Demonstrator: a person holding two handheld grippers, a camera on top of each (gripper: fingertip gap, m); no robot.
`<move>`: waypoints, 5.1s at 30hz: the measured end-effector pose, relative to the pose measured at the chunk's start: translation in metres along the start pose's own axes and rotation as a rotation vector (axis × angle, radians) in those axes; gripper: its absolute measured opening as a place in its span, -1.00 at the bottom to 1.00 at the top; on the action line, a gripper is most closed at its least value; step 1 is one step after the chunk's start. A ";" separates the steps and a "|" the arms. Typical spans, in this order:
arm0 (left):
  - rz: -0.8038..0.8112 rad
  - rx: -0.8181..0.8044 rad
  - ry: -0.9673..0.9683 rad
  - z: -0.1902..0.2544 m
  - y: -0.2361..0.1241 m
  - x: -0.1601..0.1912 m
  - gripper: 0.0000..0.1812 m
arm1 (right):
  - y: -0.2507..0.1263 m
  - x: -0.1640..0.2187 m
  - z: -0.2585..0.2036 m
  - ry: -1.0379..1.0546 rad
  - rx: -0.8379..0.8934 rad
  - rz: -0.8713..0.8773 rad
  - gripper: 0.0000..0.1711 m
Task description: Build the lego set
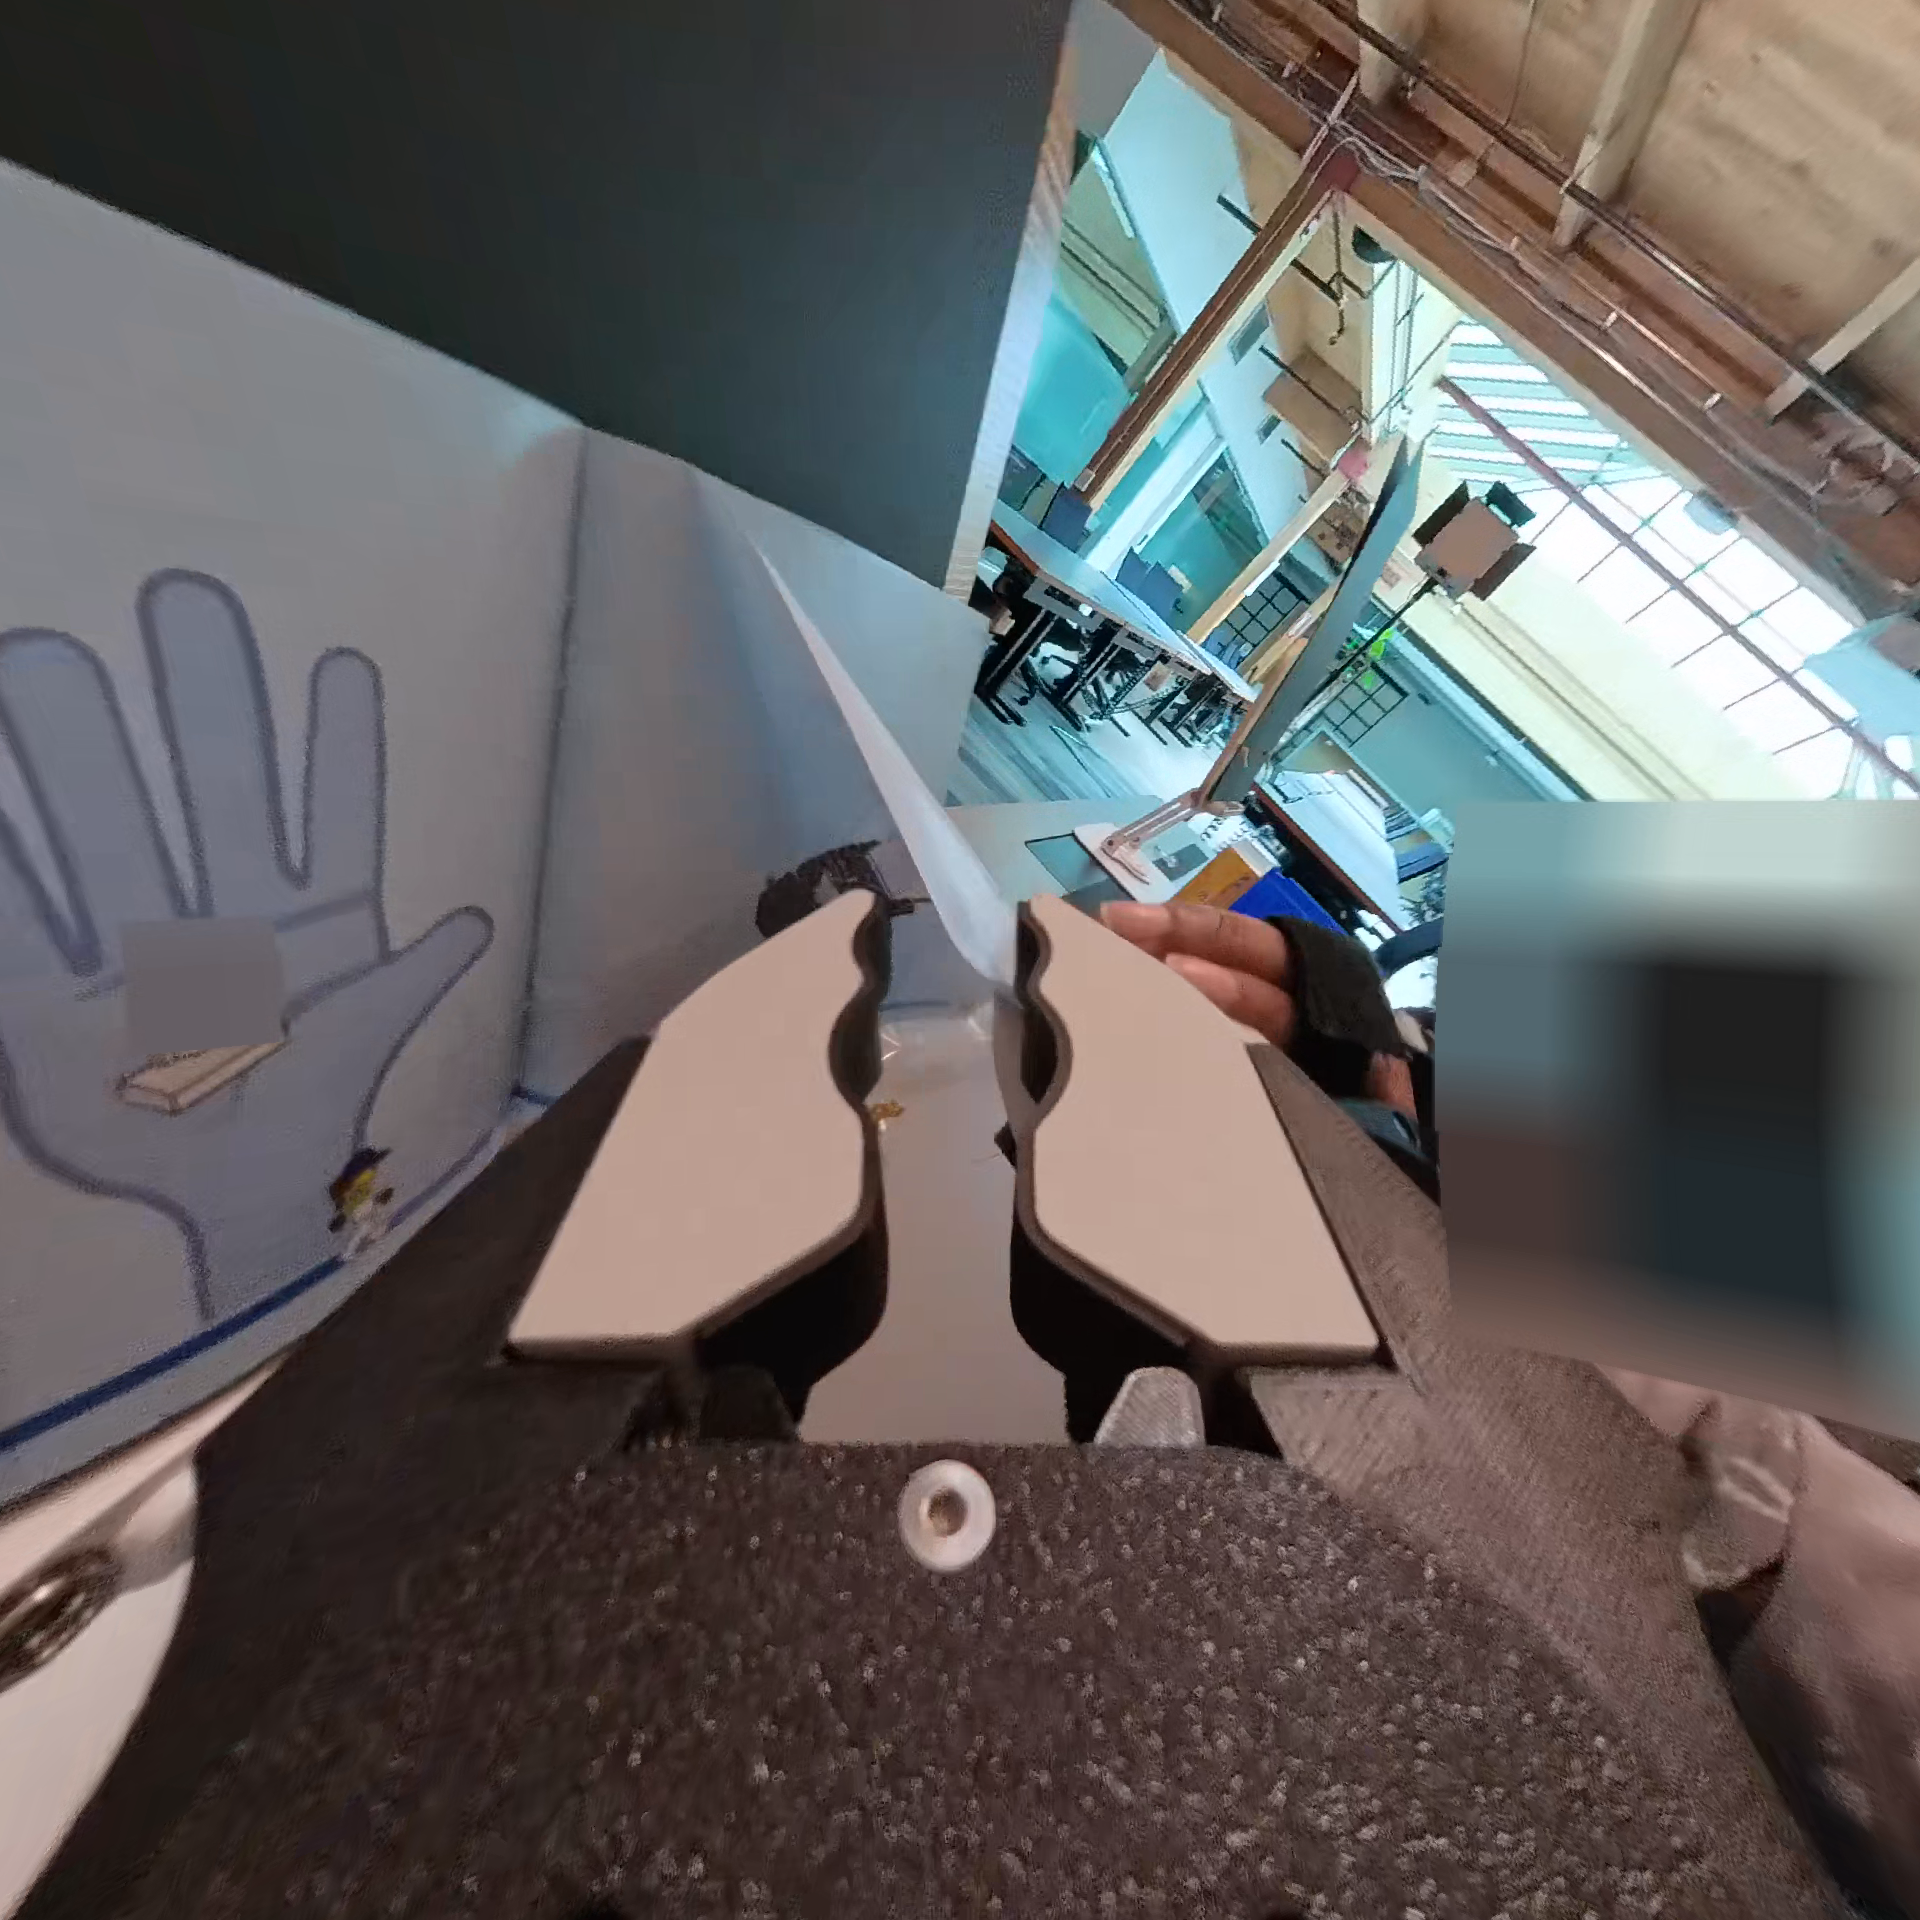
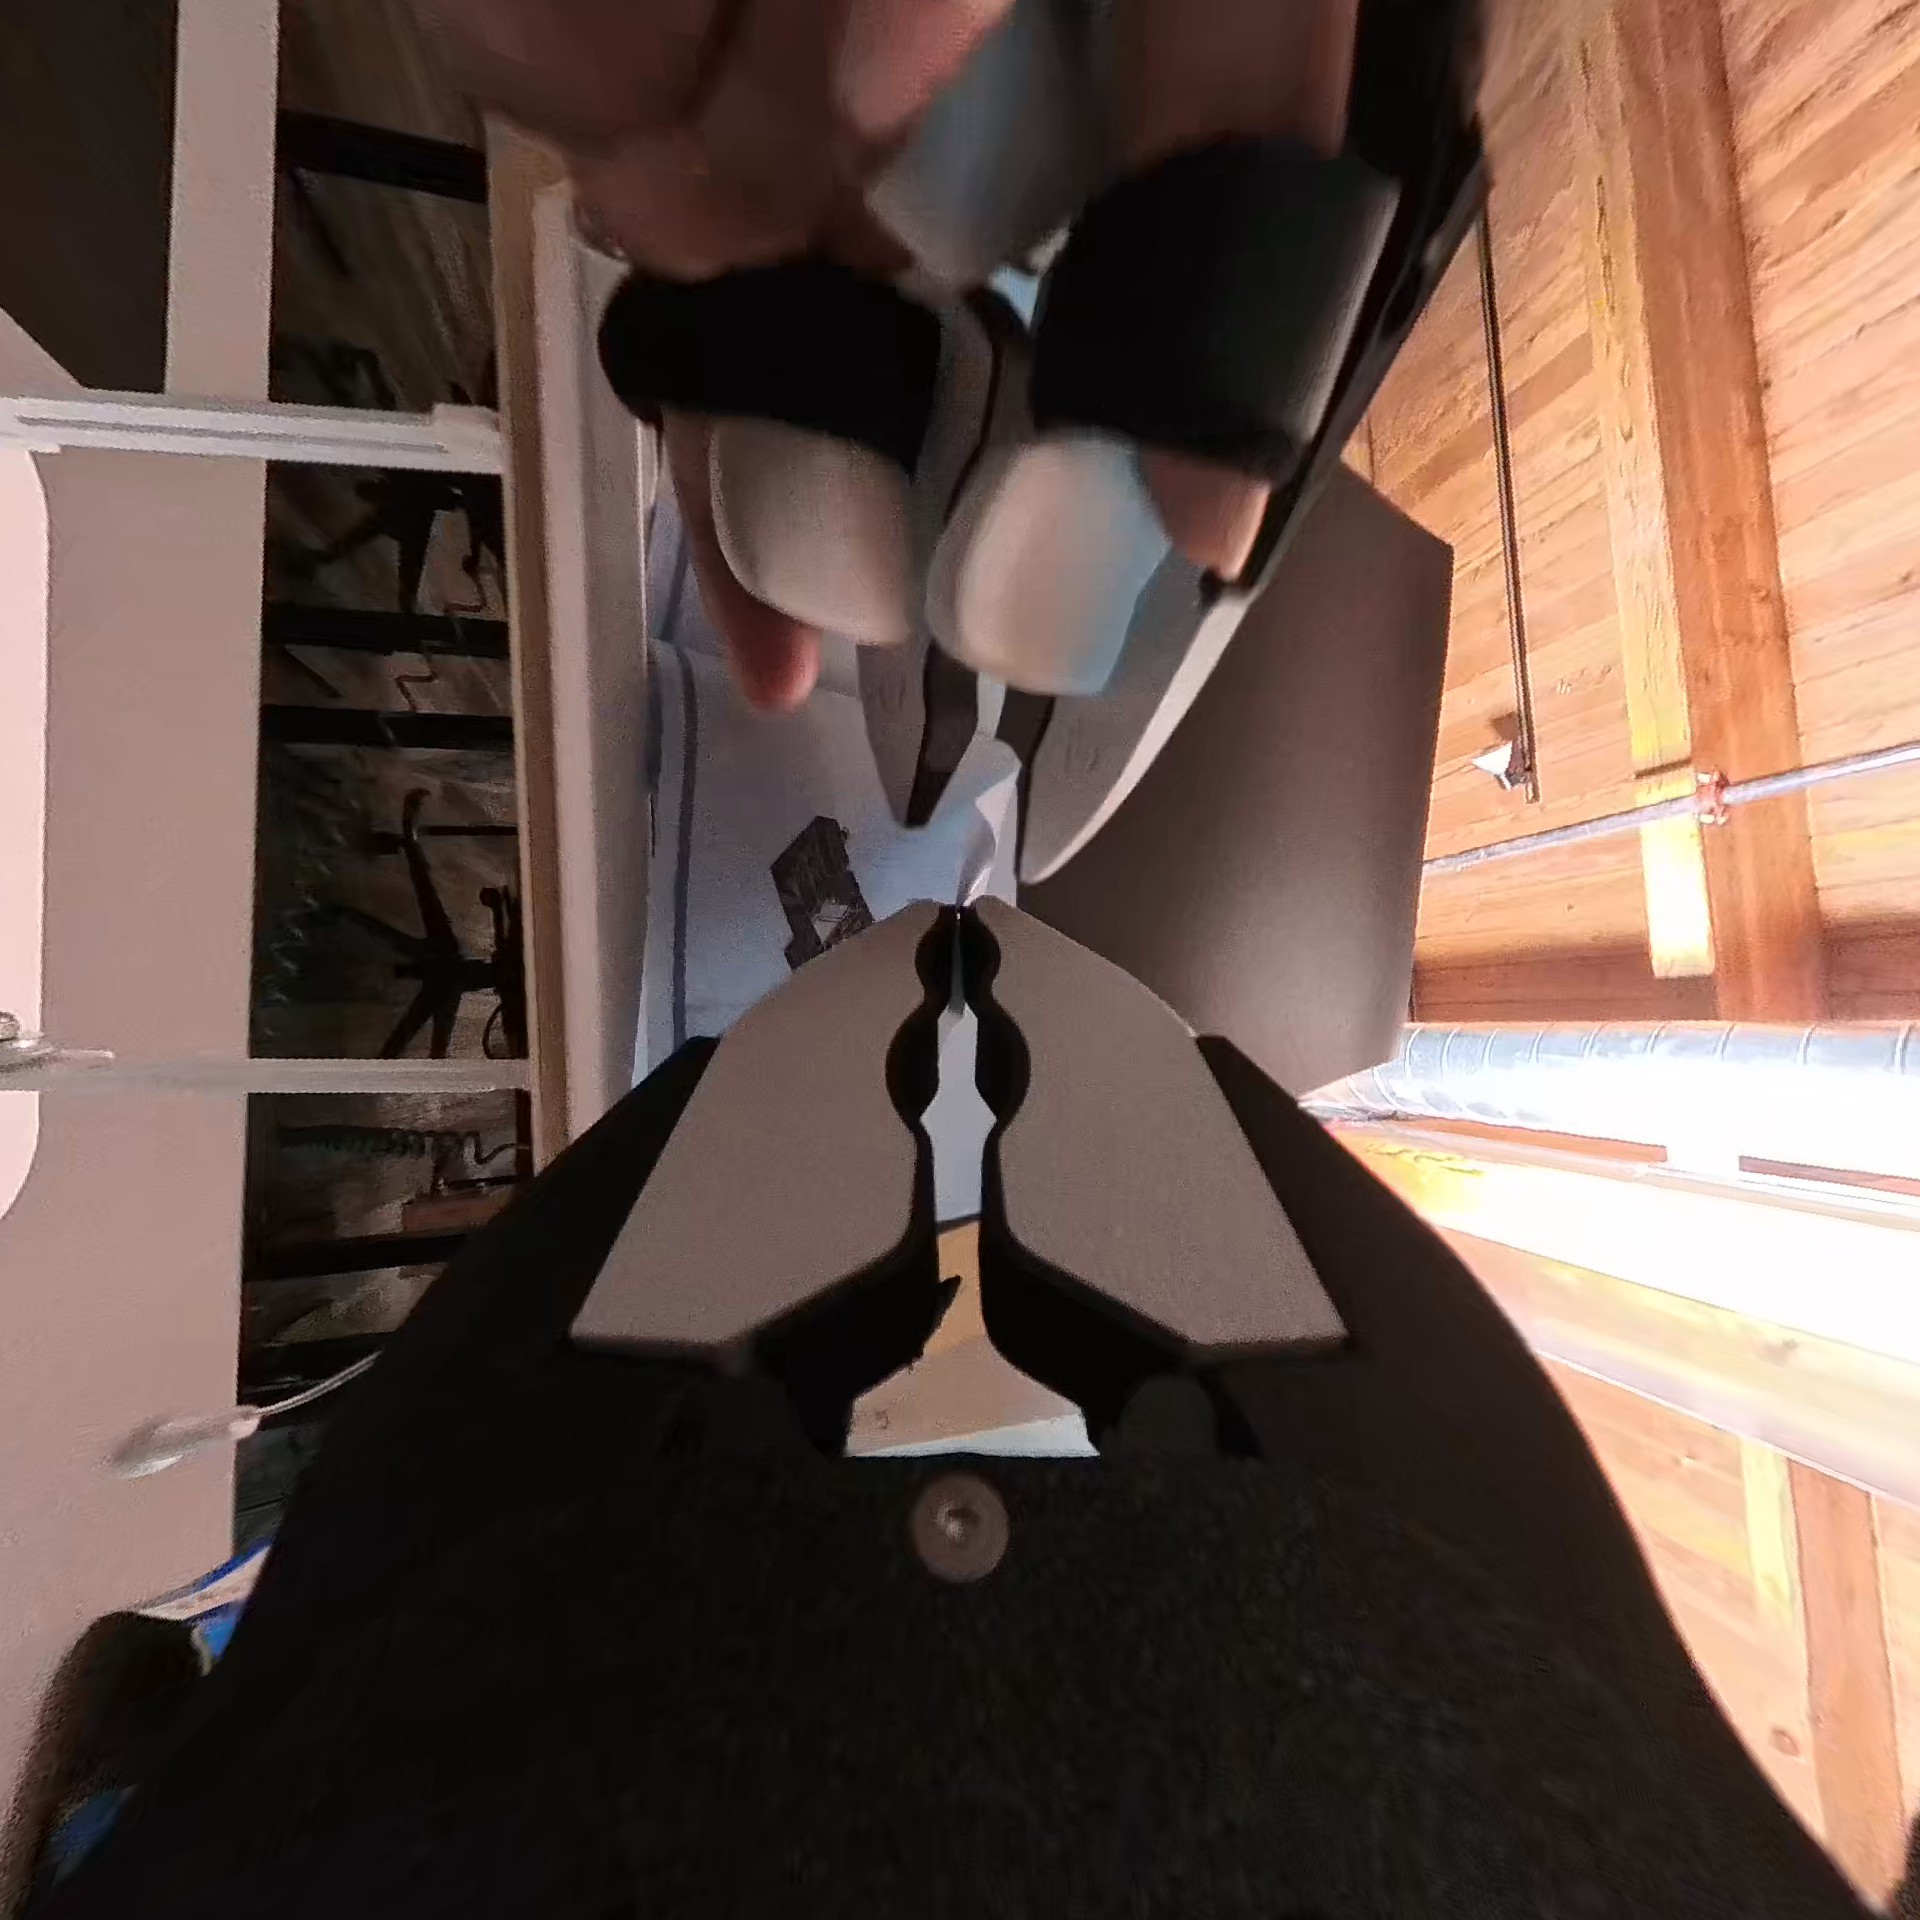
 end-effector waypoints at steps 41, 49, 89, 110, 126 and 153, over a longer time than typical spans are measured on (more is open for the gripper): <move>-0.590 -0.161 0.529 -0.011 -0.077 -0.060 -0.96 | 0.042 0.057 -0.002 0.565 -0.421 -0.480 -0.88; -0.539 -0.205 0.588 -0.018 -0.082 -0.071 -1.00 | 0.049 0.036 0.023 0.808 -0.377 -0.426 -0.88; -0.371 -0.394 0.654 -0.053 -0.067 -0.047 -0.95 | 0.071 -0.013 0.018 1.215 -0.349 -0.064 -0.84; 0.566 -0.033 -0.264 -0.090 -0.129 0.013 -0.99 | 0.108 -0.031 -0.001 1.073 -0.320 -0.251 -0.96; 0.014 -0.313 0.484 -0.065 -0.098 -0.036 -0.93 | 0.089 -0.024 0.014 1.154 -0.274 -0.166 -0.89; -0.028 -0.362 0.562 -0.053 -0.109 -0.027 -0.88 | 0.007 0.058 -0.005 1.212 -0.578 -0.405 -0.94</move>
Point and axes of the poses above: each gripper's, where its closed fingertips meet, y out along the fingers, x out of its underside, z = x × y across the jaws, the point moved 6 cm from there along -y, back along the fingers, and after that the axes turned 10 degrees about z, right-handed, at the moved point
